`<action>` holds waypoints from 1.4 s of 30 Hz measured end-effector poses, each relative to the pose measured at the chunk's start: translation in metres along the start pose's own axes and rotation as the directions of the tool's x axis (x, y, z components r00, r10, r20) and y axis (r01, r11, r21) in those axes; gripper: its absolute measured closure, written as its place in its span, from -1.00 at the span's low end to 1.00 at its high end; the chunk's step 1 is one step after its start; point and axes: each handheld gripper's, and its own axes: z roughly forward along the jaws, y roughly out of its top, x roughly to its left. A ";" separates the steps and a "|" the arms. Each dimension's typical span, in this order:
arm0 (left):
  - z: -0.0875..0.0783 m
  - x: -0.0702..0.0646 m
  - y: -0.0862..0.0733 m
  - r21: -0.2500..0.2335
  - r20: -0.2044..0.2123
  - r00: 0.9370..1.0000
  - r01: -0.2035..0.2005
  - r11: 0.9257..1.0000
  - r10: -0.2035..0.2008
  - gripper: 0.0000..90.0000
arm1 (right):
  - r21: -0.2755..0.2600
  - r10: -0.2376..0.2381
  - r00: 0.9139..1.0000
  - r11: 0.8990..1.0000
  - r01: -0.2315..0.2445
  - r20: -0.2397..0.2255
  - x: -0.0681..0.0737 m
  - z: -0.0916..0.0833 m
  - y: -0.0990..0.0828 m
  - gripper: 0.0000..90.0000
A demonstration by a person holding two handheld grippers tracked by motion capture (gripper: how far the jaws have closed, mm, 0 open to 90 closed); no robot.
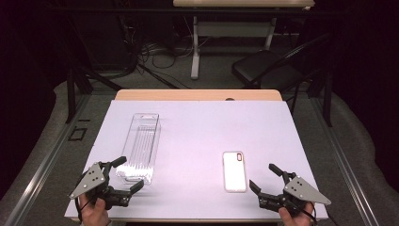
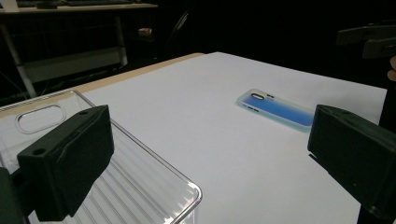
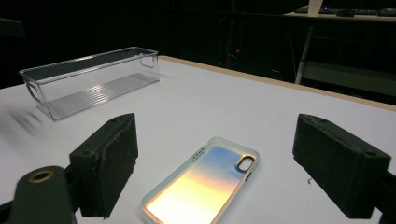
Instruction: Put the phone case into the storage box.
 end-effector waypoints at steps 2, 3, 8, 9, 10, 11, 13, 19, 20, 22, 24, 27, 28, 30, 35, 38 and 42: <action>0.000 0.000 0.000 -0.001 0.001 1.000 0.000 1.000 0.000 -0.99 | 0.007 -0.009 1.000 1.000 0.009 0.002 0.000 0.000 0.000 -0.69; 0.000 0.000 0.000 -0.003 0.001 1.000 0.002 1.000 -0.002 -0.99 | 0.006 -0.011 1.000 1.000 0.011 0.004 0.001 0.000 0.000 -0.69; 0.001 0.001 0.000 -0.004 0.011 1.000 0.008 1.000 -0.008 -0.99 | 0.011 -0.017 1.000 1.000 0.016 0.012 0.002 0.000 0.000 -0.69; 0.001 0.001 0.000 -0.005 0.013 1.000 0.009 1.000 -0.009 -0.99 | 0.012 -0.015 1.000 1.000 0.015 0.010 0.002 0.000 0.000 -0.69; 0.000 0.002 0.000 -0.004 0.008 1.000 0.010 1.000 -0.010 -0.99 | 0.019 -0.016 1.000 1.000 0.016 0.009 0.002 0.001 0.000 -0.70; 0.000 0.002 0.000 -0.004 0.008 1.000 0.010 1.000 -0.010 -0.99 | 0.019 -0.016 1.000 1.000 0.016 0.009 0.002 0.001 0.000 -0.70; 0.000 0.003 0.000 -0.006 0.008 1.000 0.019 1.000 -0.019 -0.99 | 0.037 -0.023 1.000 0.999 0.022 0.008 0.004 0.002 0.000 -0.73; 0.000 0.003 -0.001 0.000 0.010 1.000 0.015 1.000 -0.015 -0.99 | 0.056 -0.046 0.999 0.997 0.045 0.014 0.006 0.003 0.000 -0.74; 0.000 0.003 -0.001 0.000 0.010 1.000 0.016 1.000 -0.016 -0.99 | 0.056 -0.041 0.999 0.998 0.040 0.012 0.006 0.003 0.000 -0.74; -0.001 0.002 -0.001 -0.002 0.003 1.000 0.021 1.000 -0.021 -0.99 | 0.054 -0.021 1.000 0.998 0.021 0.008 0.006 0.003 0.001 -0.74; -0.002 0.003 -0.001 0.000 0.004 1.000 0.021 1.000 -0.021 -0.99 | 0.052 0.000 1.000 0.999 0.000 -0.002 0.005 0.003 0.001 -0.74; -0.002 0.004 -0.001 0.001 -0.003 1.000 0.031 1.000 -0.031 -0.99 | 0.058 0.040 0.999 0.998 -0.038 -0.024 0.002 0.004 0.002 -0.75; -0.002 0.004 -0.001 0.000 -0.005 0.999 0.033 0.999 -0.033 -0.99 | 0.057 0.039 0.999 0.998 -0.037 -0.030 0.001 0.005 0.003 -0.76; -0.003 0.004 -0.001 0.005 -0.007 0.999 0.038 0.999 -0.038 -0.99 | 0.061 0.054 0.998 0.997 -0.052 -0.035 -0.001 0.005 0.004 -0.78; -0.003 0.006 0.000 0.010 -0.022 0.998 0.061 0.998 -0.060 -0.99 | 0.088 0.106 0.994 0.991 -0.103 -0.038 -0.004 0.009 0.007 -0.81; -0.003 0.008 0.003 0.017 -0.025 0.997 0.067 0.998 -0.067 -0.99 | 0.108 0.125 0.992 0.987 -0.121 -0.031 -0.005 0.012 0.008 -0.81; -0.001 0.011 0.010 0.035 -0.020 0.996 0.083 0.996 -0.083 -0.99 | 0.122 0.134 0.991 0.984 -0.131 -0.017 -0.006 0.016 0.012 -0.81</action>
